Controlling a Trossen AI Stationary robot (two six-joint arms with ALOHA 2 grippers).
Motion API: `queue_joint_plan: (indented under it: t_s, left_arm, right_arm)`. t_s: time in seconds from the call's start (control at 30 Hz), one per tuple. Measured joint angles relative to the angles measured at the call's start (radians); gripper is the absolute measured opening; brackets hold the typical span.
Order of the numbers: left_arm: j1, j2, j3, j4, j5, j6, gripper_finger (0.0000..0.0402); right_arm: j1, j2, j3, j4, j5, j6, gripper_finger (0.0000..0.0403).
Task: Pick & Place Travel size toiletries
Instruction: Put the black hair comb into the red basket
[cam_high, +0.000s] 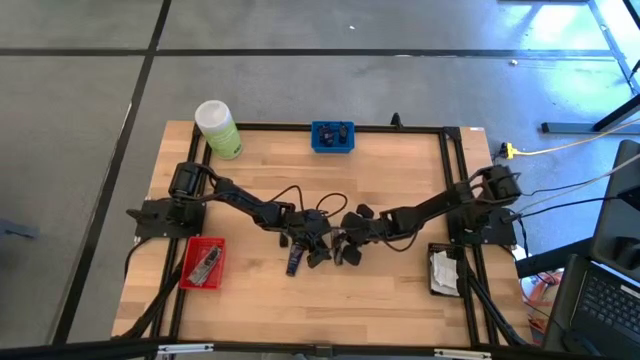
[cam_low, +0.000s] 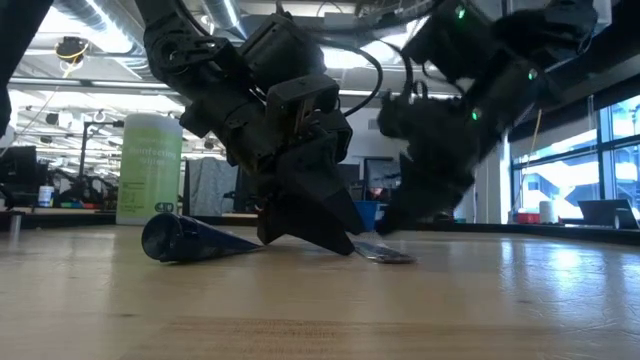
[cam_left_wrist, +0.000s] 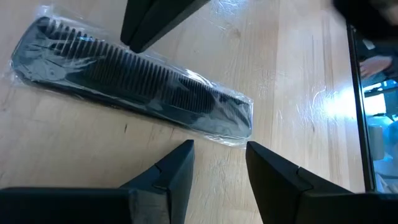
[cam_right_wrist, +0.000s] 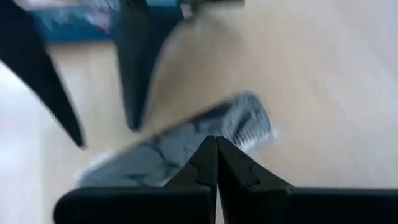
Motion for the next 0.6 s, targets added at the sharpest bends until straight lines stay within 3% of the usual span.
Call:
queue_joint_plan:
  t_s: [0.33,0.6]
  left_arm:
    - [-0.002,0.0,0.0,0.001,0.0,0.008,0.0145]
    - [-0.003,0.0,0.0,0.012,-0.003,0.009,0.0145]
  right_arm:
    - [0.011,-0.034,0.002,-0.003,0.014,0.008,0.0006]
    - [0.01,-0.027,0.005,0.01,0.072,0.016,0.0067]
